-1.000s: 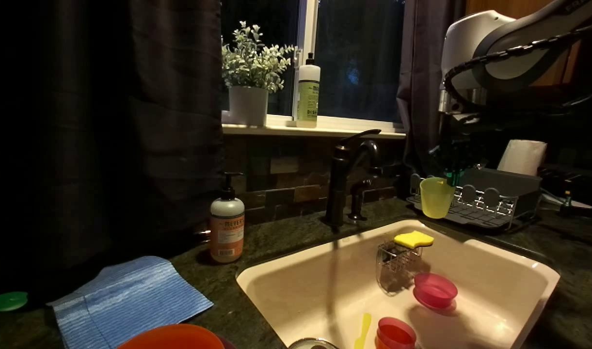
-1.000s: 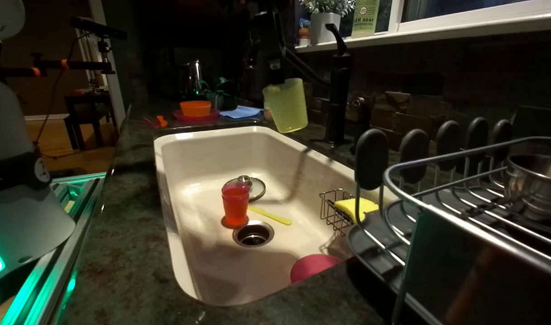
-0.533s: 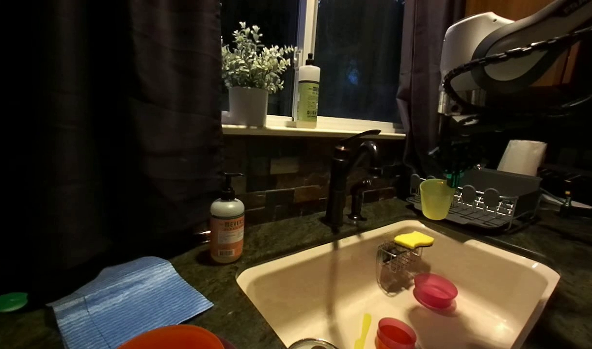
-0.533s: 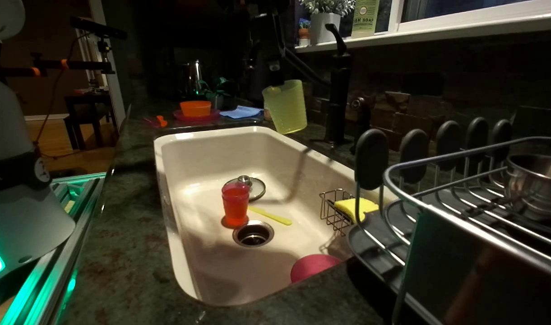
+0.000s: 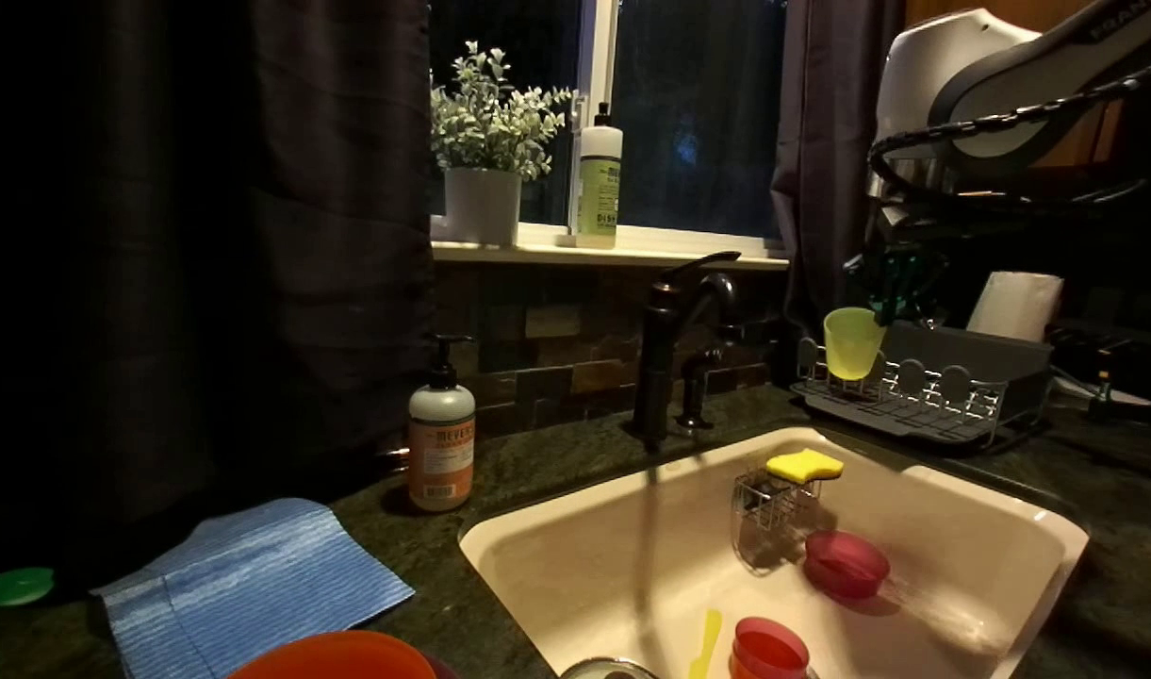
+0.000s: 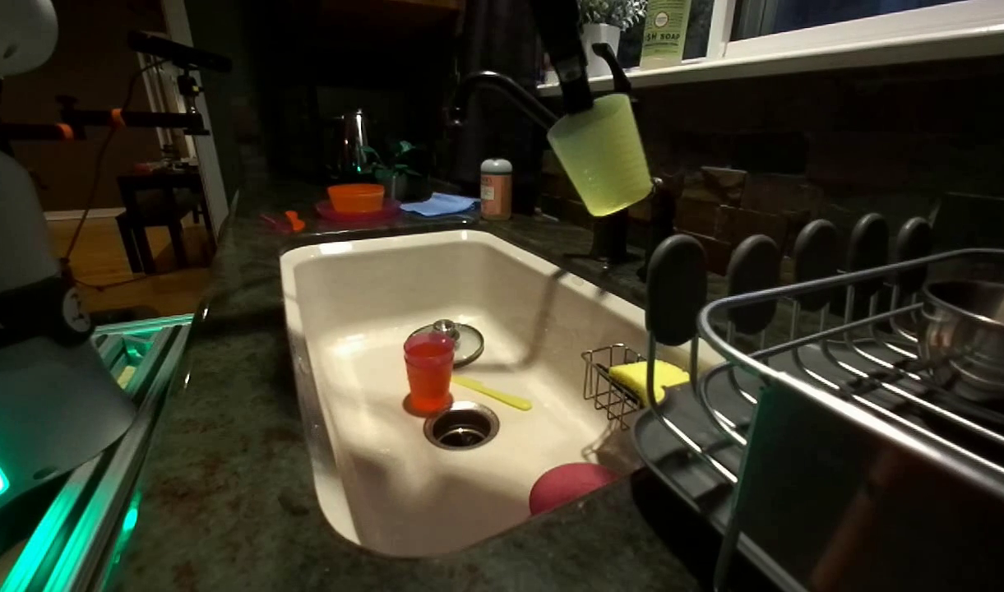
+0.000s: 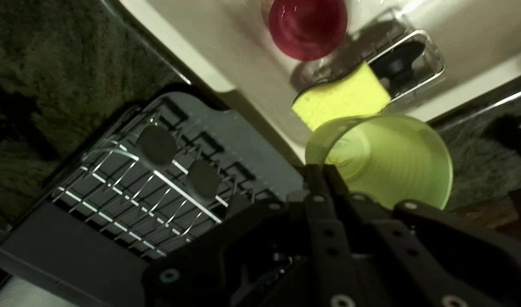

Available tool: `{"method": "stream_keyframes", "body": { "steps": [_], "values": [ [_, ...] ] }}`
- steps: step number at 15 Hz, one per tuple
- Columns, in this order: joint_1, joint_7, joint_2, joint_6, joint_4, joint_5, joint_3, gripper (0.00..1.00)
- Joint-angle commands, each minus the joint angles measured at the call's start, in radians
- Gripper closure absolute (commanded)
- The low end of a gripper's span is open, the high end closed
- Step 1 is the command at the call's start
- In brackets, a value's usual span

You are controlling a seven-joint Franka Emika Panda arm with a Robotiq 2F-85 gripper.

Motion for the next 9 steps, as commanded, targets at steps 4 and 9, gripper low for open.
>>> {"method": "stream_keyframes", "body": {
  "steps": [4,9],
  "values": [
    [-0.11,0.144,0.021,-0.025,0.141,-0.173,-0.024,0.99],
    [-0.157,0.232,0.056,-0.053,0.2,-0.286,-0.071,0.99]
  ]
}}
